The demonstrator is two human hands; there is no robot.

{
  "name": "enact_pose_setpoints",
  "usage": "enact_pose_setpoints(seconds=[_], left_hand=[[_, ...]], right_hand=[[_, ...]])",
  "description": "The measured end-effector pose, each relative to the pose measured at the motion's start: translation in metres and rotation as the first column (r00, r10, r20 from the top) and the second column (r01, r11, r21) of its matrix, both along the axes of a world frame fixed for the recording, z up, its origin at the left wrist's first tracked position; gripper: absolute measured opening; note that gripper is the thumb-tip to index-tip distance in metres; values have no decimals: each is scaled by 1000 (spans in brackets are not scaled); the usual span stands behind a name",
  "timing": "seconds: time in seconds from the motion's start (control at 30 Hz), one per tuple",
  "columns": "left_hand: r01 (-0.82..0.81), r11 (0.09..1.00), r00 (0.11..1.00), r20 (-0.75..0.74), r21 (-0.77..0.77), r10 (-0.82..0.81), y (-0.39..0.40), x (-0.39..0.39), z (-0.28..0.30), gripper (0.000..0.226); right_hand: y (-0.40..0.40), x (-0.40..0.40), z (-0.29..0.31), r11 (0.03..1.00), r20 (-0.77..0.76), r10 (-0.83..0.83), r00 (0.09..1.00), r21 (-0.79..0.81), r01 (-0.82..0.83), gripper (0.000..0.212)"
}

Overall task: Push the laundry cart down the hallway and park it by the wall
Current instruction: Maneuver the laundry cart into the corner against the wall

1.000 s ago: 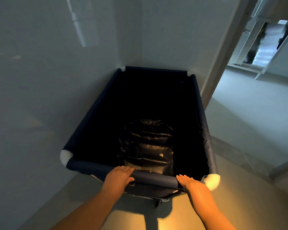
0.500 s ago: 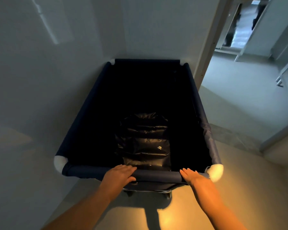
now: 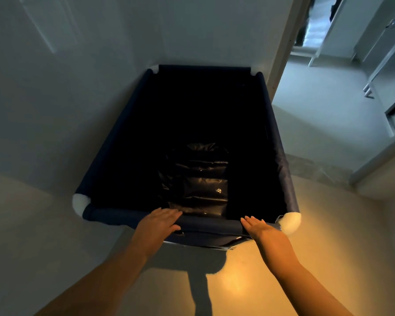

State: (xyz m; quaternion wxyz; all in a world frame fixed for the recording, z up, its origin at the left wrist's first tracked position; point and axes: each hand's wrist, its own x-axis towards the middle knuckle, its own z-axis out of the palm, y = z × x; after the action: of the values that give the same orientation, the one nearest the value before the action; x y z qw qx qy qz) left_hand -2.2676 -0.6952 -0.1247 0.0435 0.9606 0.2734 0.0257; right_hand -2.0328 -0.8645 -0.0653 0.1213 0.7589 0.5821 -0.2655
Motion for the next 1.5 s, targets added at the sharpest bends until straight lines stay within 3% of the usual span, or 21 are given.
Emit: enact_pose_setpoints(seconds=[0.13,0.27,0.43,0.57,0.67,0.73,0.9,1.0,1.07,1.27,1.5], left_hand=[[-79,996,988,-136,-40,73,29,-18,-1,47],[-144,989,977,-164,-30,138,63,-35,7,47],[-131,991,952,-283,-26,118,121,-53,27,48],[-112,987,959,-271,-111,79,167,-73,35,49],[-27,992,997,-73,-127,18,176,-84,35,43],[23,997,1000,-16,-69,-24,176,-86,33,42],[92,994,994,-69,60,-88,179,-86,35,51],[19,995,1000,-18,-100,-21,178,-88,29,46],[-35,985,995,-94,-172,19,178,-87,25,46],[-106,987,916,-398,-124,48,177,-75,31,50],[-151,986,939,-320,-69,122,177,-83,3,52]], right_hand=[[20,-31,1,995,-19,0,1000,100,2,81],[47,-59,-23,978,-68,-54,996,198,67,81],[93,-98,-47,939,-102,-104,989,319,131,80],[134,-125,-52,946,-120,-104,987,296,135,81],[138,-130,-54,942,-105,-122,987,301,148,80],[134,-130,-55,932,-96,-139,986,324,163,82],[137,-132,-58,930,-76,-175,982,316,190,84],[141,-128,-60,959,-77,-145,986,236,159,88],[142,-125,-62,960,-81,-136,987,235,152,88],[142,-120,-57,972,-96,-104,990,202,121,93],[132,-125,-63,930,-49,-130,990,339,139,89]])
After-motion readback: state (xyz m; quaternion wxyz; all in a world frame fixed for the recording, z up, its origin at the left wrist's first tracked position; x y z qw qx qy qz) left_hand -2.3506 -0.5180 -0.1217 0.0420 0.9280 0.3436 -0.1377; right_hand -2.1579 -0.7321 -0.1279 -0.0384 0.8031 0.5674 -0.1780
